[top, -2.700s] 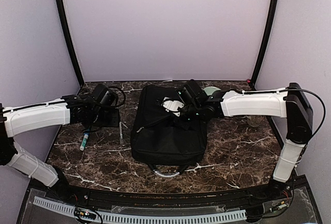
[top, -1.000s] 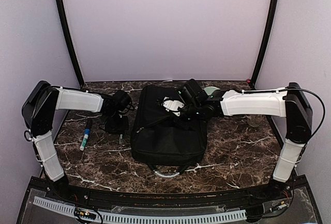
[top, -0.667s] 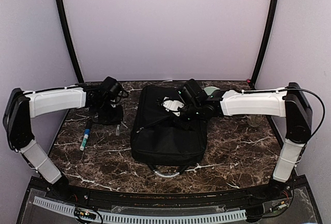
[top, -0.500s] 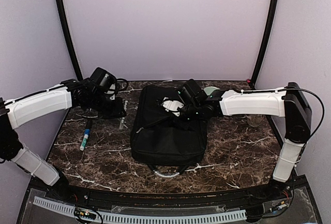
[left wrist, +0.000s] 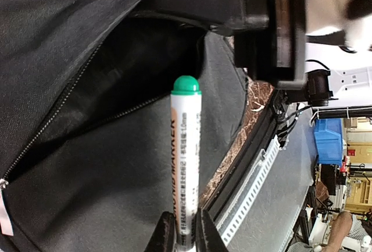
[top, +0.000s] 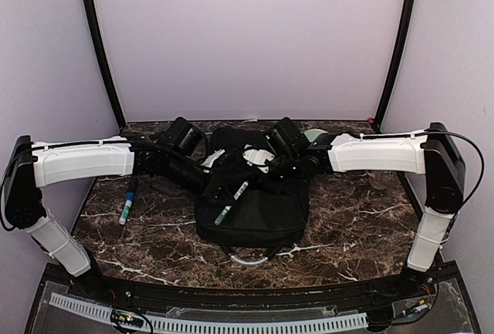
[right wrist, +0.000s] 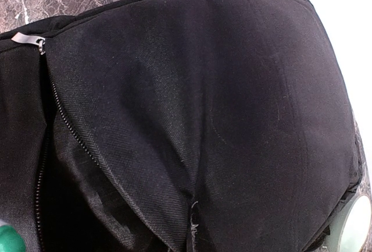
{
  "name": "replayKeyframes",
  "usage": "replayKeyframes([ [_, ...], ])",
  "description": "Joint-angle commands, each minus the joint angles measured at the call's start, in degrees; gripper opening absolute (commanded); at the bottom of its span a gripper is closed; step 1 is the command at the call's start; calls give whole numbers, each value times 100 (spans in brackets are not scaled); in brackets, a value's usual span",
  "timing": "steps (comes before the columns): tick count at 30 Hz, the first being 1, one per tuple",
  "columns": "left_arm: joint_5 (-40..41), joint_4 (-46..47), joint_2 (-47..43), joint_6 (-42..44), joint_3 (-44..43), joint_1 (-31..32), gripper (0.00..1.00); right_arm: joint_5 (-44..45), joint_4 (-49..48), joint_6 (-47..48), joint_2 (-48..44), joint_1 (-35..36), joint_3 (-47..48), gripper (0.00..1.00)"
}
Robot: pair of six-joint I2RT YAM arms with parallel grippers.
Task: Pack the student bag
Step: Place the pen in the upper front pocket of the bag.
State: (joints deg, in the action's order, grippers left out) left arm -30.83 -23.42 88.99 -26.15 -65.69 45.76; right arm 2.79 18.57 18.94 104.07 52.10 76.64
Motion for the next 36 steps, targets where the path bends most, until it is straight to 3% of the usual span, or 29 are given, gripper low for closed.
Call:
replayKeyframes([
  [1,216,-201,178,-45,-28,-29,0,-278,68,-145,4,29,149,1],
  [11,1306,-927,1168,-627,-831,-185,0,-278,50,-146,-71,24,106,1],
  [17,896,-402,888,-394,-786,-199,0,-197,40,-136,-108,20,89,1],
  [24,-112,1064,-546,-370,506,-199,0,-186,17,-144,-86,12,95,1],
  [27,70,908,-623,-537,691,-199,0,-199,26,-158,-75,11,114,2],
  [36,313,208,282,-796,210,-199,0,-246,57,-198,-97,11,141,2],
])
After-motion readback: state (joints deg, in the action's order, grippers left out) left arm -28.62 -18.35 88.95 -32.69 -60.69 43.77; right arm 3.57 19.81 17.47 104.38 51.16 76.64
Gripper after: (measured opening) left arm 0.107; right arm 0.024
